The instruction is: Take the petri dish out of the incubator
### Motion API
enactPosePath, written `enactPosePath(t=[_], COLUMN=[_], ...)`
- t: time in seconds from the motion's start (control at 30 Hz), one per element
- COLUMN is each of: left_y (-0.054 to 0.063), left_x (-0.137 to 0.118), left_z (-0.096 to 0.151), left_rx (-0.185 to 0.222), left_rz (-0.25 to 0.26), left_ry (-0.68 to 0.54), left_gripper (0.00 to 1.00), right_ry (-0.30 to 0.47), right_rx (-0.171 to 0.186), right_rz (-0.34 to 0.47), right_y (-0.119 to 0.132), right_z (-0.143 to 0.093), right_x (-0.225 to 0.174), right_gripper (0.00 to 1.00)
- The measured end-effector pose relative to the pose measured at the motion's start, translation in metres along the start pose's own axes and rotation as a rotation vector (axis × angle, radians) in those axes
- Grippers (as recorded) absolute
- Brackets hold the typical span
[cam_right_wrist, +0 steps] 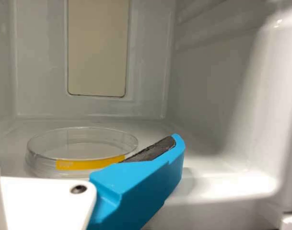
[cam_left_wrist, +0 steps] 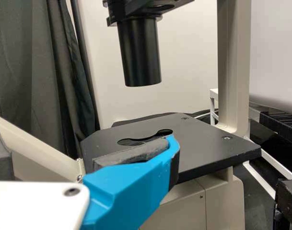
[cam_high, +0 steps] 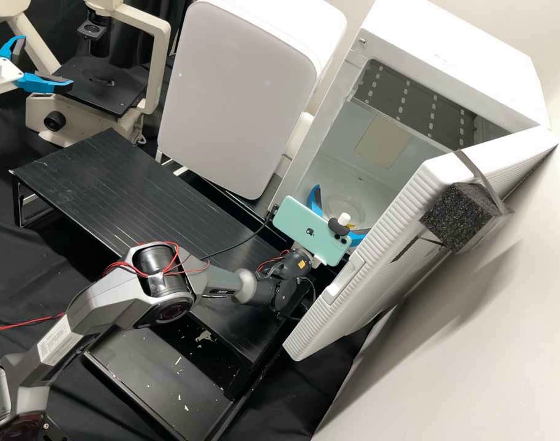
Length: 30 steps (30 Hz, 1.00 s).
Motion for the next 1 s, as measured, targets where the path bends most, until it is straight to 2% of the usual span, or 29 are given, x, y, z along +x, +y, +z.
enactPosePath(t=[0.3,0.47,0.5,0.77,1.0], left_y=[0.0000,0.0000,0.0000,0.0000,0.0000], left_x=[0.0000,0.0000,0.0000,0.0000,0.0000], left_z=[0.0000,0.0000,0.0000,0.0000,0.0000], left_rx=[0.000,0.000,0.000,0.000,0.000], left_rz=[0.000,0.000,0.000,0.000,0.000], left_ry=[0.000,0.000,0.000,0.000,0.000], left_gripper=[1.00,1.00,1.00,1.00,1.00], right_ry=[0.010,0.010,0.010,0.008,0.004], right_rx=[-0.051,-0.067,-0.069,-0.086,-0.088], right_rz=[-0.037,-0.044,-0.046,-0.053,-0.052], right_y=[0.0014,0.0025,0.0023,0.0038,0.0043], right_z=[-0.0024,-0.0026,-0.0026,-0.0029,-0.0028], right_x=[0.0048,0.0051,0.0051,0.0057,0.0060], right_gripper=[1.00,1.00,0.00,0.00,0.00])
